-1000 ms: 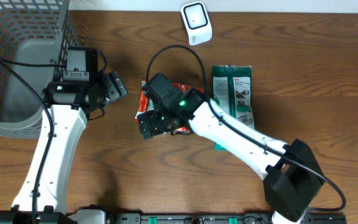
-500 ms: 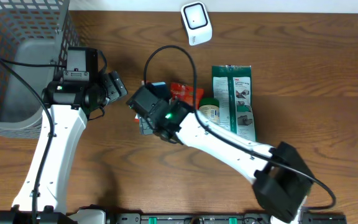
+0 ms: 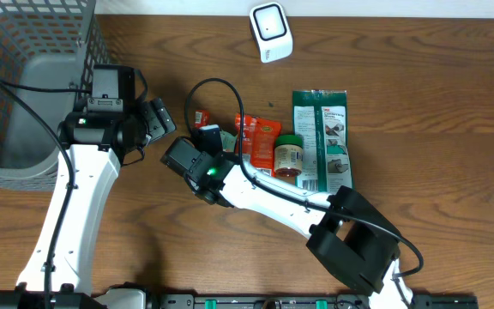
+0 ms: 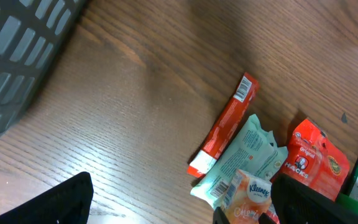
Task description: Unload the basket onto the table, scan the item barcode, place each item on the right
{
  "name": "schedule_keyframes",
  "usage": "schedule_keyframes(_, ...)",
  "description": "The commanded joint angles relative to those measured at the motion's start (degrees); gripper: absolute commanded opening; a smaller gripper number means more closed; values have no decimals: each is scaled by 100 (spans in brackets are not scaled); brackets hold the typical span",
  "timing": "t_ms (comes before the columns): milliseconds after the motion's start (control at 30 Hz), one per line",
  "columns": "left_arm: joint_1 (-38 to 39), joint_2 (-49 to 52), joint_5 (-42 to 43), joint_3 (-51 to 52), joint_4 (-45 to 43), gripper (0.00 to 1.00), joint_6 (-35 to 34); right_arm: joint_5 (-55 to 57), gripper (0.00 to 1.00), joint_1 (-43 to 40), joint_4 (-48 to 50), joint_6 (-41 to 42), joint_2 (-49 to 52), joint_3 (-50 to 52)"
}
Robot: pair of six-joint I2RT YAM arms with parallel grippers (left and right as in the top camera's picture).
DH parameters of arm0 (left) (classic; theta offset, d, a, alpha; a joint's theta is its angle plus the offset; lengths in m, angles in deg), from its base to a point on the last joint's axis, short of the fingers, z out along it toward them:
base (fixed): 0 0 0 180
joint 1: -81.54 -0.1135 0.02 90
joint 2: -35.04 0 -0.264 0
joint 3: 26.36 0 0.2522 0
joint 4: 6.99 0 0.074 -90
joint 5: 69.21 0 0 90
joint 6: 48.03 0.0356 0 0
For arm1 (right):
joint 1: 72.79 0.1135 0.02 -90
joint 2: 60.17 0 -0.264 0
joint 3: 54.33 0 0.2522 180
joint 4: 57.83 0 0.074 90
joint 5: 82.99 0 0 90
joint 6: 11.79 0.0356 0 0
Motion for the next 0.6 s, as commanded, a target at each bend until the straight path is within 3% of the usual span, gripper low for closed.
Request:
schedule_keyframes(0,-17,7,-70,-61,33,92,98,411,54,33,24,-280,114,-70)
schedule_keyframes(133,-17,7,-70,-61,33,92,98,474,49,33,-2,-275,122,-70)
schedule_keyframes(567,-17,7,-70,-63,33,92,98,472,48,31,2,-271,260,-70)
